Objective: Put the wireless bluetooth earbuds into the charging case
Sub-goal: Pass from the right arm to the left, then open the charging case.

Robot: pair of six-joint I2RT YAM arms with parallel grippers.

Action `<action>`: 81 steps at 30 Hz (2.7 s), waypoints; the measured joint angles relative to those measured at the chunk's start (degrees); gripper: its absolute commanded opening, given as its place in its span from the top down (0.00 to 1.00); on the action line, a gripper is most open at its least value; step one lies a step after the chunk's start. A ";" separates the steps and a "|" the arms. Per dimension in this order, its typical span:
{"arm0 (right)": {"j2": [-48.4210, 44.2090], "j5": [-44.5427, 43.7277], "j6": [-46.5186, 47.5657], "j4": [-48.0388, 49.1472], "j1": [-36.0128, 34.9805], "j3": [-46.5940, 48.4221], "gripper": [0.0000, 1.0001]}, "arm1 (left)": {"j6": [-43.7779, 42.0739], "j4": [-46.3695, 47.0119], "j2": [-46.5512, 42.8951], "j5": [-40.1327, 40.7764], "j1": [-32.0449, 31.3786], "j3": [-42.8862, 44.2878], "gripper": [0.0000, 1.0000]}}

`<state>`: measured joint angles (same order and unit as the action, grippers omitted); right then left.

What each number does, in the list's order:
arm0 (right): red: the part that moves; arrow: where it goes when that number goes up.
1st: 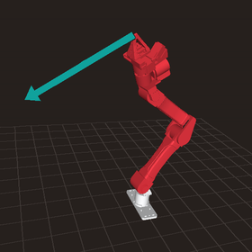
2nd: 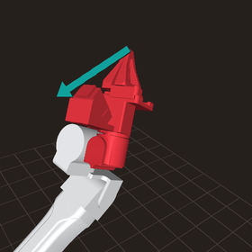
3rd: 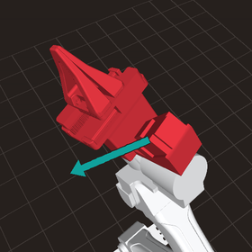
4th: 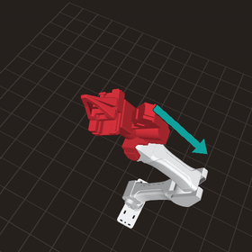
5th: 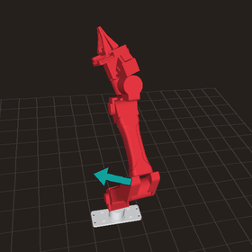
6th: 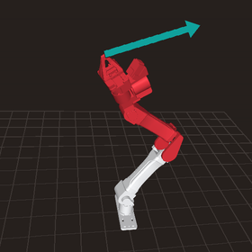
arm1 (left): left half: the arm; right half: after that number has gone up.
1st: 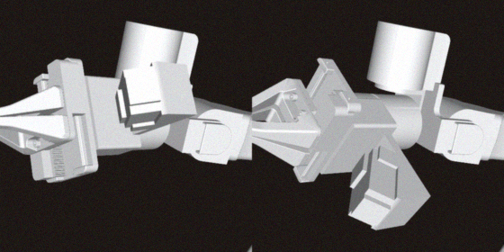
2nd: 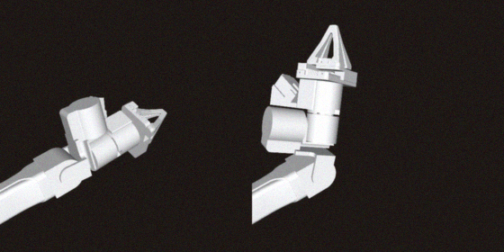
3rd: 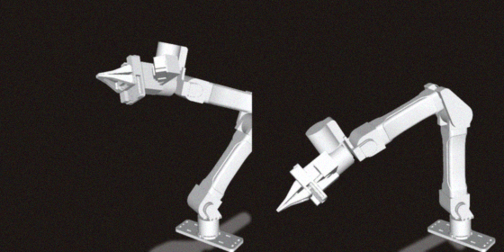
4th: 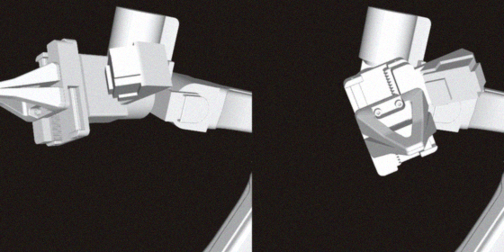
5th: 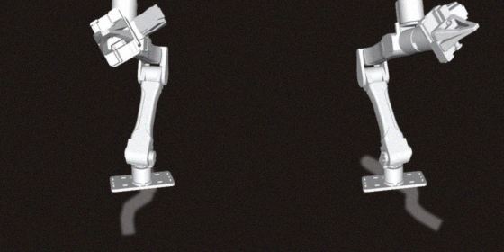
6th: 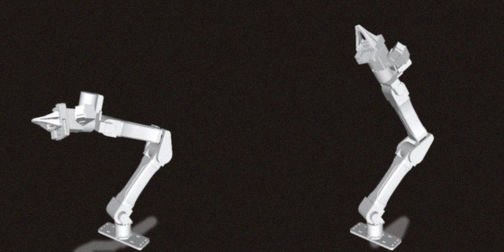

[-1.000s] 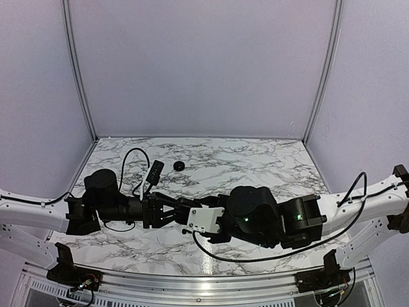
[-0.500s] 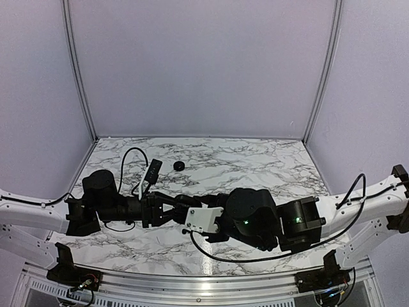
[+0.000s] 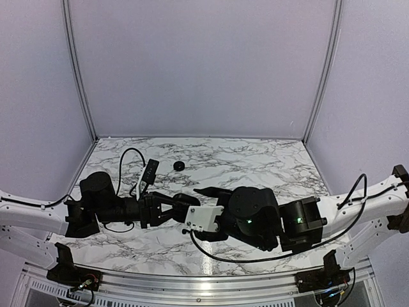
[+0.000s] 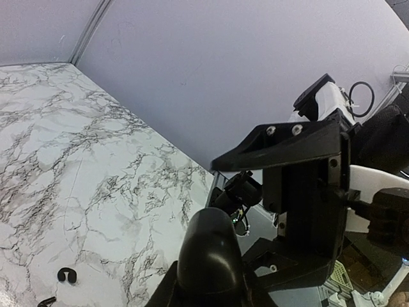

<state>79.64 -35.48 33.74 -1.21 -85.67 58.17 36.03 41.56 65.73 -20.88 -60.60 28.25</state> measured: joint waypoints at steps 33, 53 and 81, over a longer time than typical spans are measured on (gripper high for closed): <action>-0.72 33.68 -25.46 -3.34 9.62 6.05 0.16 | -23.89 0.57 -12.96 -1.16 -2.16 -7.96 0.94; -1.46 33.86 -29.05 -3.30 16.22 6.54 0.21 | -25.40 0.17 -11.30 -1.16 -2.99 -7.96 0.99; 1.75 53.18 -27.63 -3.80 17.42 8.66 0.24 | -23.28 0.26 -12.70 -0.11 -2.51 -7.96 1.00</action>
<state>81.38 17.69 6.11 -5.02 -68.25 66.83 12.75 41.82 53.04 -20.99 -63.11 20.29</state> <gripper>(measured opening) 0.770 0.255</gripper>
